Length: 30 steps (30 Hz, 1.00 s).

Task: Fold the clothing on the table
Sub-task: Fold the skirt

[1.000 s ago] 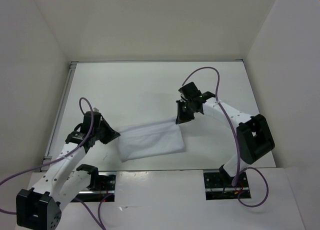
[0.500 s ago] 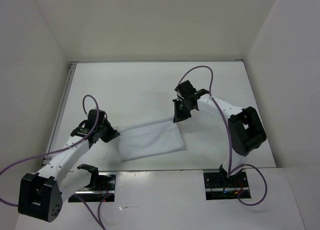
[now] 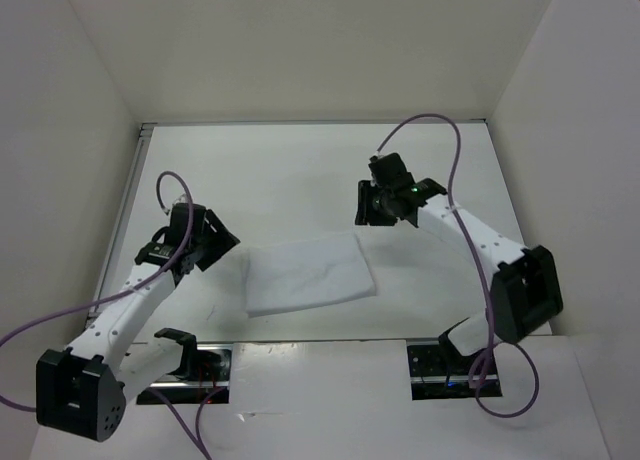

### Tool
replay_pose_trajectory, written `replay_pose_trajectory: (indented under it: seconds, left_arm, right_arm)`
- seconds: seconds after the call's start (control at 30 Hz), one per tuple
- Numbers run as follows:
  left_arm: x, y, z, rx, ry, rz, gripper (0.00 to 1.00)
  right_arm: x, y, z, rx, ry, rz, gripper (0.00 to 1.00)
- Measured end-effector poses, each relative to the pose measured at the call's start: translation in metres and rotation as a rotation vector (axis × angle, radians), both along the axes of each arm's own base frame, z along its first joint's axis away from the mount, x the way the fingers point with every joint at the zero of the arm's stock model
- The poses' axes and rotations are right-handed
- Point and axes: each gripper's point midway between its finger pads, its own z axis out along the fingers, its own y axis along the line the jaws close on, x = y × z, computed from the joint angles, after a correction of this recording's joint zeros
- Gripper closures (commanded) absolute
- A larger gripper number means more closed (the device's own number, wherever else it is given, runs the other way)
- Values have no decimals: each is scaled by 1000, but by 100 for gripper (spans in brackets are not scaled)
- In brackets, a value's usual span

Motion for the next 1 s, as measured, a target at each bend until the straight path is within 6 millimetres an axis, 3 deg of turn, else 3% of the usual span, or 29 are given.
replay_pose_trajectory:
  seconds: [0.1,0.17,0.23,0.27,0.4,0.47,0.77,1.0]
  left_arm:
    - [4,-3,32,-27,-109,-13,32]
    - [0,-8,46,-57,-160,-34,38]
    - [-7,-17,55,-103,-198,-71,45]
    - [-11,-20,56,-122,-209,-88,53]
    - [-27,-33,49,-181,-203,-154,73]
    - [-32,-39,44,-202,-186,-182,78]
    - [-40,-58,48,-271,-186,-276,80]
    - [-39,-73,46,-303,-172,-324,80]
  right_arm:
    - [-11,-10,28,42,-74,-42,44]
    - [-20,-14,28,58,-76,-58,44]
    - [-29,-16,13,51,-31,-67,44]
    - [-32,-16,4,43,-2,-66,44]
    - [-45,-16,-40,-2,143,-59,44]
    - [-48,-14,-55,-17,196,-52,48]
    - [-59,-9,-99,-42,343,-32,53]
    - [-67,6,-112,29,403,11,73]
